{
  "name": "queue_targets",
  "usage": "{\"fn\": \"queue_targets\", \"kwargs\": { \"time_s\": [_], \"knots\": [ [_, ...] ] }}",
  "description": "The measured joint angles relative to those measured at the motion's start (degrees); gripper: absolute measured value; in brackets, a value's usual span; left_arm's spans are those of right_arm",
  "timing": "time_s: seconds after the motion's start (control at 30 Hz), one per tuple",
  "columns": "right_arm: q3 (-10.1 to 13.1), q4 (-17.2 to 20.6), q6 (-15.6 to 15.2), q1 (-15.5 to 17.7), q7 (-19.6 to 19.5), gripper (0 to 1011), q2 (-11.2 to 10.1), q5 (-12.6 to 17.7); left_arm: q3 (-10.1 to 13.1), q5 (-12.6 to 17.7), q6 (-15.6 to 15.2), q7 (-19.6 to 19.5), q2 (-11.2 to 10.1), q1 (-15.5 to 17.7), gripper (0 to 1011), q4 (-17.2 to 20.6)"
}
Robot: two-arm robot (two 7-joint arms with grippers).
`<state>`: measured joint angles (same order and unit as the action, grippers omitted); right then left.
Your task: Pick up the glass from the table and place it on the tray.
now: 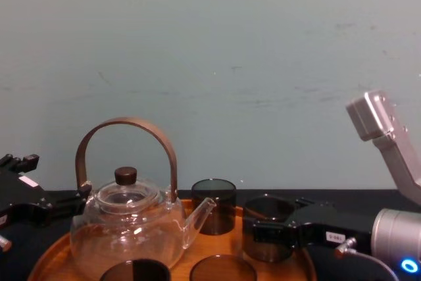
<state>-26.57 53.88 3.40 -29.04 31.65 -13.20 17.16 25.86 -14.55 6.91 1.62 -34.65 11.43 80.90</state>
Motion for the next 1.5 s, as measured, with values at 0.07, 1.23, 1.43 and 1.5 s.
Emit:
{"fn": "queue_targets", "kwargs": {
  "time_s": [0.07, 1.23, 1.43, 1.5],
  "knots": [
    [-0.14, -0.98, 0.26, -0.41, 0.14, 904, 0.35, -0.13, 0.0, 0.0, 0.0, 0.0, 0.0, 0.0, 1010, 0.0],
    [-0.61, -4.42, 1.02, -1.71, 1.02, 913, 1.98, -0.78, 0.0, 0.0, 0.0, 0.0, 0.0, 0.0, 1010, 0.0],
    [-0.56, -4.42, 1.04, -1.7, 1.02, 1002, 1.96, -0.74, 0.0, 0.0, 0.0, 0.0, 0.0, 0.0, 1009, 0.0],
    [-0.56, -4.41, 1.05, -1.7, 1.02, 1002, 1.95, -0.73, 0.0, 0.0, 0.0, 0.0, 0.0, 0.0, 1009, 0.0]
  ]
}}
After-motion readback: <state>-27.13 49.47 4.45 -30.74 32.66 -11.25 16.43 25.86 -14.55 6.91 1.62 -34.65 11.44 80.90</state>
